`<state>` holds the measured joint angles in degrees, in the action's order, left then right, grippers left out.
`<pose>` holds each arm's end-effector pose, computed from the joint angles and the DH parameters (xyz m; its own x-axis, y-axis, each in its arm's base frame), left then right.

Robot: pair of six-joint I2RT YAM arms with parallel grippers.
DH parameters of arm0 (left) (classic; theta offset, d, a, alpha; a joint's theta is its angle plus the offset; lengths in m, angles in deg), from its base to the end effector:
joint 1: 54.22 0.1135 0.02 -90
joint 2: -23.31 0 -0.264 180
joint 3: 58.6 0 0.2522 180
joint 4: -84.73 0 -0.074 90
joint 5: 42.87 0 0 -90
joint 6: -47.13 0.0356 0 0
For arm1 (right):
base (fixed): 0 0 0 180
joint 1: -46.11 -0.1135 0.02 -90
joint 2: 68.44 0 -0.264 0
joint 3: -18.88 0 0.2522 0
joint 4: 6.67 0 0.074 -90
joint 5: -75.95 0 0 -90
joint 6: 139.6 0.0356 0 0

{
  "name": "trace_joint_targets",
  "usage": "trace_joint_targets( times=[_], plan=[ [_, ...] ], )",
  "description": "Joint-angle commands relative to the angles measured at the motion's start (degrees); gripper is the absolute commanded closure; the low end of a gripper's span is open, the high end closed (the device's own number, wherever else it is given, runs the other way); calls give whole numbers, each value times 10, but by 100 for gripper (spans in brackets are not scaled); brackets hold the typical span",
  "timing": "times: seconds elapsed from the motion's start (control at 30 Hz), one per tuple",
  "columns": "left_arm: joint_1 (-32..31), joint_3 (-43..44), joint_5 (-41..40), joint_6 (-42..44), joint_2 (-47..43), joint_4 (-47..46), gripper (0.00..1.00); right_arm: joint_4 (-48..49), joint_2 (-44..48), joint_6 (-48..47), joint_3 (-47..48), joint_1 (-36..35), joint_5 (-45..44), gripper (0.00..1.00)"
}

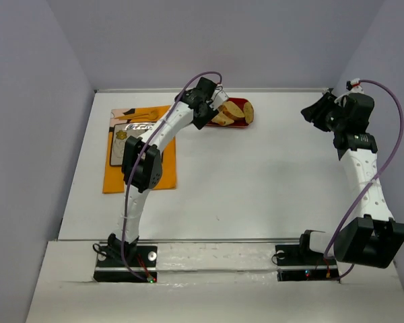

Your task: Place the bread

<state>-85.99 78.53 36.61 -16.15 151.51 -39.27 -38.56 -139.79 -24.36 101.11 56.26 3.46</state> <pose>0.4342 -0.2612 0.2803 -0.3708 0.7496 -0.5483 0.6478 0.6318 0.4257 0.2815 -0.0395 0.3725 -0.3655 0.4785 -0.7984 0.0524 0.8669 0.4956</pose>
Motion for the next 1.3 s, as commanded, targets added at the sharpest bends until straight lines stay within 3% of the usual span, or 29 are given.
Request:
trace_joint_targets(
  times=[0.0,0.37,1.07,1.27],
  plan=[
    [0,33,-4,22,0,-15,37,1,2,-9,4,2,-4,50],
    [13,47,-20,11,29,-14,43,-2,10,-12,-1,2,-7,50],
    [18,46,-36,13,50,-22,40,-1,3,-9,0,2,-12,50],
    [18,69,-37,5,68,-19,52,-2,4,-7,-1,2,-11,50]
  ],
)
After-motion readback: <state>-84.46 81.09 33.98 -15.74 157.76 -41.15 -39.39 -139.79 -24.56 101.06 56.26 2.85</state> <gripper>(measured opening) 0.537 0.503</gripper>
